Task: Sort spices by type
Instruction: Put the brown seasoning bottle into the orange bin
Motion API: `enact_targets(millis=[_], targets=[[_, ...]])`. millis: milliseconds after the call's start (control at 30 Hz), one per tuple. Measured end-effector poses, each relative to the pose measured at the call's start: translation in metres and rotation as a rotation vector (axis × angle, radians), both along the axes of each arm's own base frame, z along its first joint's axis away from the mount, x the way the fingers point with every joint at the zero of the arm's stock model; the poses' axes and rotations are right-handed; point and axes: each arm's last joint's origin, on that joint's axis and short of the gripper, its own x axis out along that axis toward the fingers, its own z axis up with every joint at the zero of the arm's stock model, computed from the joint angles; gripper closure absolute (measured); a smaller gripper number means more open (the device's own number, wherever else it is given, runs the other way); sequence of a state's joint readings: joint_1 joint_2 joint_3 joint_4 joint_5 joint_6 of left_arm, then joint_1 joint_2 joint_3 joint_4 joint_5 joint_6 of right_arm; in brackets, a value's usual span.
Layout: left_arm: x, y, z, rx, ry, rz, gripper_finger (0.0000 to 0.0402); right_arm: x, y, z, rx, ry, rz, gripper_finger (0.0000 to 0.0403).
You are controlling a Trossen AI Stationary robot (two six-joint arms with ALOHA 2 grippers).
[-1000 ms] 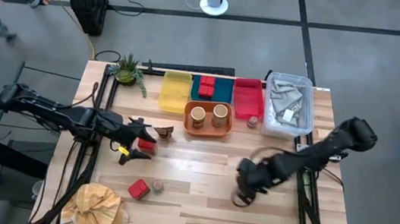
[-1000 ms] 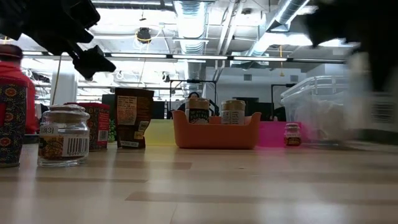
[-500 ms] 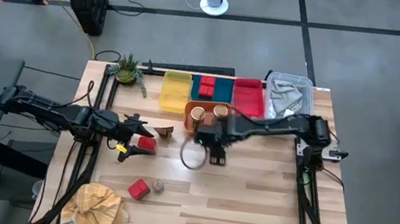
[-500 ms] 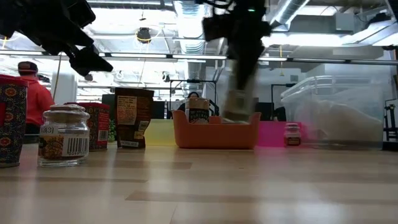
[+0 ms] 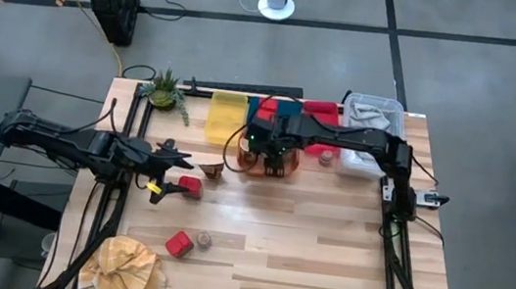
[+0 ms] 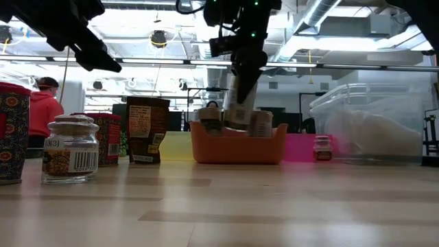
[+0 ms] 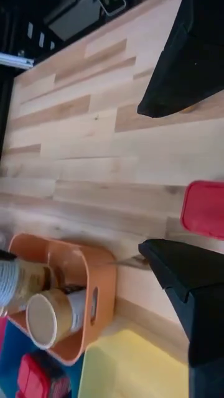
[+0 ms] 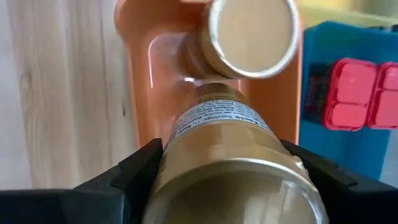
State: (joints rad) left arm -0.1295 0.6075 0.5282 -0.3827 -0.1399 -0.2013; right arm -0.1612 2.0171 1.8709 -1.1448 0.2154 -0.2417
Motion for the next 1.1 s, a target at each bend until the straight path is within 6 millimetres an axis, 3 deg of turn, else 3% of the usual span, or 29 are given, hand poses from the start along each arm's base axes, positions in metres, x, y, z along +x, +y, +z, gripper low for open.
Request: enact_targets(millis=[400, 733, 967, 1100], targets=[[-0.001, 0.000, 0.003, -0.017, 0.009, 0.019, 0.0079, 0.001, -0.007, -0.001, -0.009, -0.010, 0.045, 0.0073], [-0.001, -0.001, 0.003, -0.085, 0.011, 0.008, 0.0079, 0.000, -0.006, -0.029, 0.016, 0.011, 0.034, 0.0066], [-0.001, 0.000, 0.003, -0.033, 0.009, 0.014, 0.0079, 0.000, -0.006, -0.028, 0.019, 0.005, 0.018, 0.0042], [-0.001, 0.001, 0.003, -0.007, 0.006, 0.033, 0.0079, -0.001, -0.008, -0.011, -0.037, 0.011, 0.001, 0.0037]])
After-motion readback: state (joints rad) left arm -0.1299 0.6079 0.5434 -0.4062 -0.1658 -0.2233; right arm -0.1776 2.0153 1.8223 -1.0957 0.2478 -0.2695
